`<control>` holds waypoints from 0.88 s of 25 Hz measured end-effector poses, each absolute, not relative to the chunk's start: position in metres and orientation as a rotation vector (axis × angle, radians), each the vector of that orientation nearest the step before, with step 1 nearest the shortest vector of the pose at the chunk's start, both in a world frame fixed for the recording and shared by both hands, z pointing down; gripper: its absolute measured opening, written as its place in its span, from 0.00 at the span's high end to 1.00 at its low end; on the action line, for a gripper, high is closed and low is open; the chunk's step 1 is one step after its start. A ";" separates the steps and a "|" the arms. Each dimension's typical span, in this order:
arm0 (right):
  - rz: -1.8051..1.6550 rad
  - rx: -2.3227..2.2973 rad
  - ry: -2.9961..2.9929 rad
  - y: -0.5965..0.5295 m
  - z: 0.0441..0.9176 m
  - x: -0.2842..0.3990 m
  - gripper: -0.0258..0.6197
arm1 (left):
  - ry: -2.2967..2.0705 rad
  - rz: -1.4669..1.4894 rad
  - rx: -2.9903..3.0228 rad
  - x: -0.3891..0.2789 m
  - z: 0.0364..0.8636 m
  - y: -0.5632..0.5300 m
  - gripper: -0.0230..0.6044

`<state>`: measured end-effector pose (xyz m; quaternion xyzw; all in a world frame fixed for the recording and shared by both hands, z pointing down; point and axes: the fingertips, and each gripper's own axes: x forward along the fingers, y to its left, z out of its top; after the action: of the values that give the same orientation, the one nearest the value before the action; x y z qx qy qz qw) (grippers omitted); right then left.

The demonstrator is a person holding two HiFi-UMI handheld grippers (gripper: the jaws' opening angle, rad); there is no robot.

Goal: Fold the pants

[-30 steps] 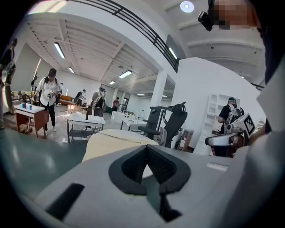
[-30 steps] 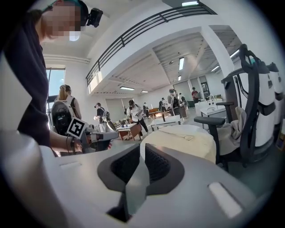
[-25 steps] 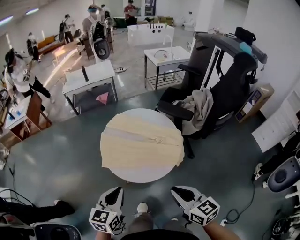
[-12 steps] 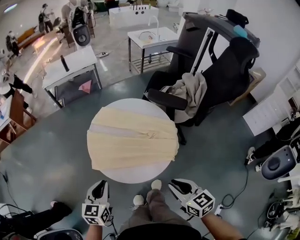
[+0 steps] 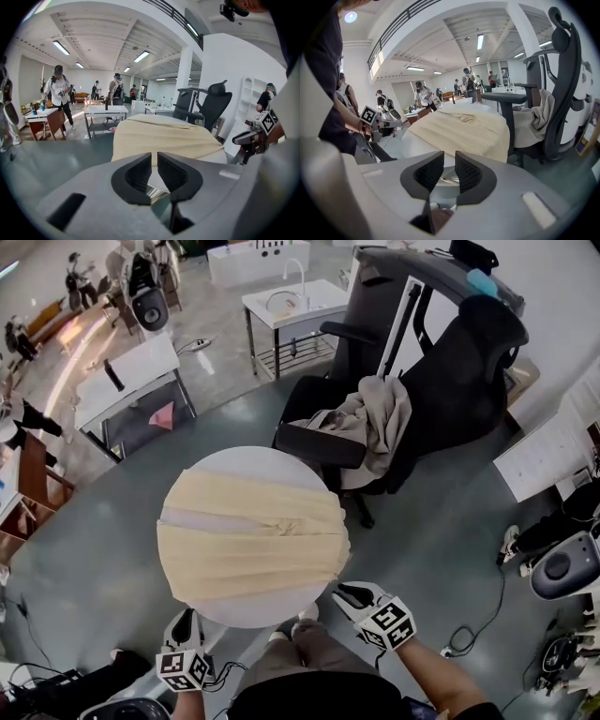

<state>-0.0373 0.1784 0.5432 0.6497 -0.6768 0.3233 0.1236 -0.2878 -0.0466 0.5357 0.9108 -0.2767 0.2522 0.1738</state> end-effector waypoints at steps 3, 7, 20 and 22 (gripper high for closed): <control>0.954 1.845 -1.962 0.180 0.563 -0.024 0.84 | -0.819 0.722 2.554 -0.287 0.547 -0.053 0.84; 1.000 1.822 -1.909 0.183 0.589 -0.014 0.83 | -0.848 0.790 2.520 -0.295 0.560 -0.056 0.79; 0.917 1.705 -1.704 0.159 0.655 0.001 0.77 | -0.509 1.164 2.622 -0.281 0.581 -0.079 0.74; 0.934 1.733 -1.681 0.153 0.653 0.003 0.80 | -0.468 1.176 2.654 -0.271 0.576 -0.085 0.74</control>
<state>0.0028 0.1529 0.6532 0.6442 -0.6245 0.3473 0.2728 -0.2705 -0.0850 0.5761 0.8981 -0.1582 0.3979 0.1006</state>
